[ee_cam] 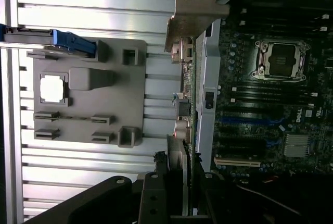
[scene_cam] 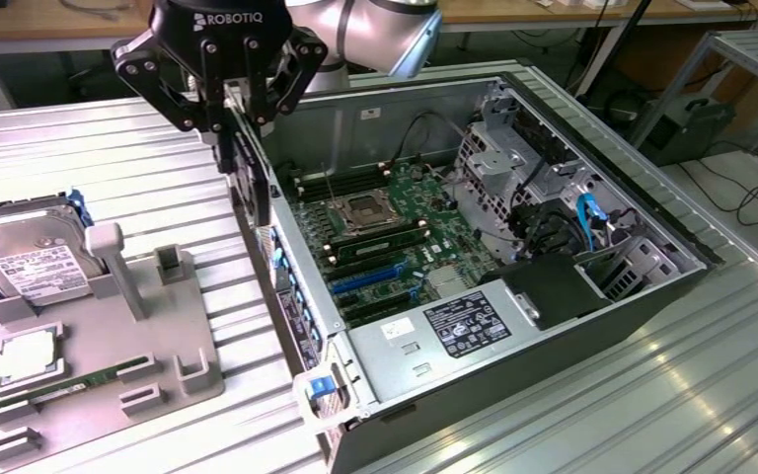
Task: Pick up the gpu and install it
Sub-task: 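Pick up the gpu and move the gpu toward the slot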
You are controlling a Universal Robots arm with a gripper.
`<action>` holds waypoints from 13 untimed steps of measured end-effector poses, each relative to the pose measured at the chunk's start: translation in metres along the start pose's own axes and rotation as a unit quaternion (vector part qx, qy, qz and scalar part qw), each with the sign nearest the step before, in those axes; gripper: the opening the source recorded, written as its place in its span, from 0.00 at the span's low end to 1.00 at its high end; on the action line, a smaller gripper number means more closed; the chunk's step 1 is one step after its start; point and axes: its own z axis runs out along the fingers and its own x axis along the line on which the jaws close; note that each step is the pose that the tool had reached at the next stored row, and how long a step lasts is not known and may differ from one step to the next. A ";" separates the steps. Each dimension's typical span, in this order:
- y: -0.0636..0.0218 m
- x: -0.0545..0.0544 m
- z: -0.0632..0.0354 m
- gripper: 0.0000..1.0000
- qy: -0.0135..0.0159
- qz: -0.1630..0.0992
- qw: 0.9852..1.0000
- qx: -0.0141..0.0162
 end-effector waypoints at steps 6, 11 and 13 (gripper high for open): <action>-0.0003 -0.004 0.0000 0.28 0.000 0.000 1.000 0.000; -0.0005 -0.007 0.0000 0.28 0.000 0.000 1.000 0.000; -0.0006 -0.009 0.0000 0.28 0.000 0.000 1.000 0.000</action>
